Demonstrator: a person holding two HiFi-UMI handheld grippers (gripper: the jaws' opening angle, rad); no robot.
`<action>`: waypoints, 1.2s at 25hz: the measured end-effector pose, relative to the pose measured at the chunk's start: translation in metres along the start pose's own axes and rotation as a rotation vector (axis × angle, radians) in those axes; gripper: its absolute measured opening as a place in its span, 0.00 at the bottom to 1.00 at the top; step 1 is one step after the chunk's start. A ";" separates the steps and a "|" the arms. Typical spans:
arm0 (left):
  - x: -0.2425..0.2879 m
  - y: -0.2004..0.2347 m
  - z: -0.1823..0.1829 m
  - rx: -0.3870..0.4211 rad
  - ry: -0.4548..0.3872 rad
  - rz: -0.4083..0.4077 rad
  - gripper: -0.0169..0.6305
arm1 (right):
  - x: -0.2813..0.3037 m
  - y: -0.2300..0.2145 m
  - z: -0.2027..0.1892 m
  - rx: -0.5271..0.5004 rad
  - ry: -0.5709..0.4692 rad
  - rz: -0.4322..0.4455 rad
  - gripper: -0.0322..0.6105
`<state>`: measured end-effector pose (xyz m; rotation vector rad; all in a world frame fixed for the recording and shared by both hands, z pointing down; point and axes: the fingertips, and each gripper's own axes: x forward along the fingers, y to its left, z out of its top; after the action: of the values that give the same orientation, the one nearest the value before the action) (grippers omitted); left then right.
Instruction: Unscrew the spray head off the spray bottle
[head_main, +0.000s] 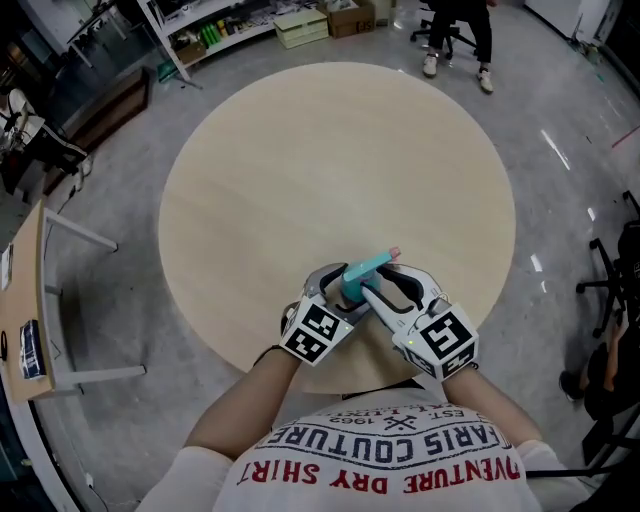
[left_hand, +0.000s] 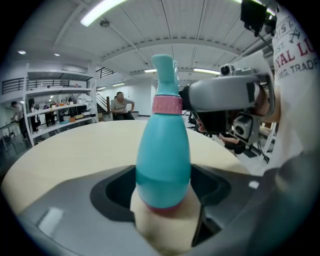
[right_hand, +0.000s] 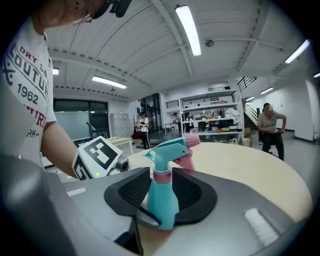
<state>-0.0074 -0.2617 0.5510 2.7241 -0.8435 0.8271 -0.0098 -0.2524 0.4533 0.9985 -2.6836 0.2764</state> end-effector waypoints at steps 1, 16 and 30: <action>-0.001 0.001 0.000 -0.007 0.003 0.010 0.55 | 0.004 0.000 0.000 -0.014 0.002 -0.014 0.26; -0.017 -0.013 -0.011 0.075 0.031 -0.120 0.54 | 0.007 0.022 -0.004 -0.172 0.031 0.326 0.25; -0.019 -0.012 -0.010 0.019 0.047 -0.078 0.55 | 0.001 0.024 -0.008 -0.206 -0.003 0.314 0.37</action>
<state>-0.0181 -0.2393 0.5491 2.7226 -0.7190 0.8835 -0.0246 -0.2331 0.4593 0.5185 -2.7951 0.0541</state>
